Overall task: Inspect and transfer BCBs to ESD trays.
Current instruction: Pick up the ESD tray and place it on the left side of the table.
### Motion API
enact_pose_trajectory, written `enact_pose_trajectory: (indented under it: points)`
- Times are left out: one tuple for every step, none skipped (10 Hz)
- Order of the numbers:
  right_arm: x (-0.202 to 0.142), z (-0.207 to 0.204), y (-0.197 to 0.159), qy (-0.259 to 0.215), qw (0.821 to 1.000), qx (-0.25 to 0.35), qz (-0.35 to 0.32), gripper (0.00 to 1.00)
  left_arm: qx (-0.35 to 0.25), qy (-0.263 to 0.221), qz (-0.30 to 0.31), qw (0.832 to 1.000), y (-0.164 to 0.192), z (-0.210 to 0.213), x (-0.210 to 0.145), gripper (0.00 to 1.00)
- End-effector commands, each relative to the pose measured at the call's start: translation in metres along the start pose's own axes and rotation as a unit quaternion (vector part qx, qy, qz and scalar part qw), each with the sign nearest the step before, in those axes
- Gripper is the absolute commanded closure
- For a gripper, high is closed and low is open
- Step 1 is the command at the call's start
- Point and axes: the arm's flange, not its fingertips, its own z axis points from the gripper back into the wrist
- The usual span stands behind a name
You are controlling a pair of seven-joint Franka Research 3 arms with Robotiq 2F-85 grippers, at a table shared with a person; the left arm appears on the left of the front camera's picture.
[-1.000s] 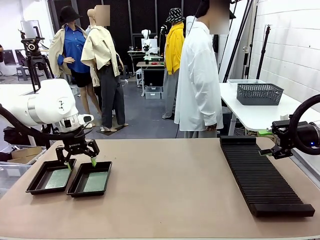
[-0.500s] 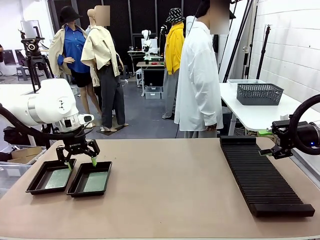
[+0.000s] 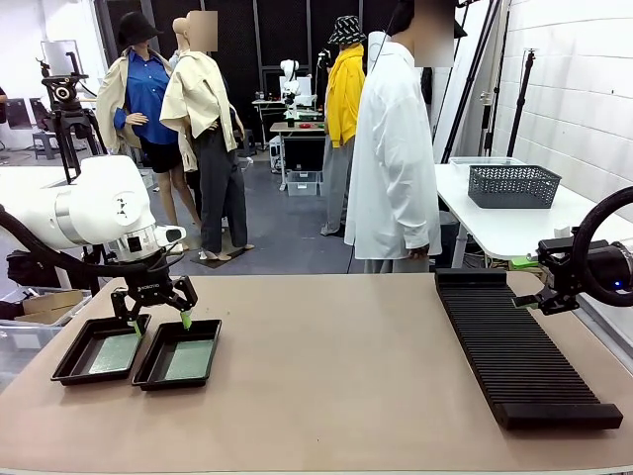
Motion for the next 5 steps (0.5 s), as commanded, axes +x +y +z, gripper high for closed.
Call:
enact_pose_trajectory:
  points:
    - [-0.0008, -0.0005, 0.0011, -0.001, 1.0, -0.002, -0.001, 0.0, 0.001, -0.001, 0.0, 1.0, 0.0008, 0.0005, -0.0003, 0.0]
    - [-0.0008, -0.0005, 0.0011, -0.001, 1.0, -0.002, -0.001, 0.0, 0.001, -0.001, 0.0, 1.0, 0.0008, 0.0005, -0.0003, 0.0]
    - [-0.0008, -0.0005, 0.0011, -0.001, 1.0, -0.002, -0.001, 0.0, 0.001, -0.001, 0.0, 1.0, 0.0008, 0.0005, -0.0003, 0.0]
    - [-0.0008, -0.0005, 0.0011, -0.001, 1.0, -0.002, -0.001, 0.0, 0.001, -0.001, 0.0, 1.0, 0.0008, 0.0005, -0.0003, 0.0]
    - [-0.0008, -0.0005, 0.0011, -0.001, 1.0, -0.002, -0.001, 0.0, 0.001, -0.001, 0.0, 1.0, 0.0008, 0.0005, -0.0003, 0.0]
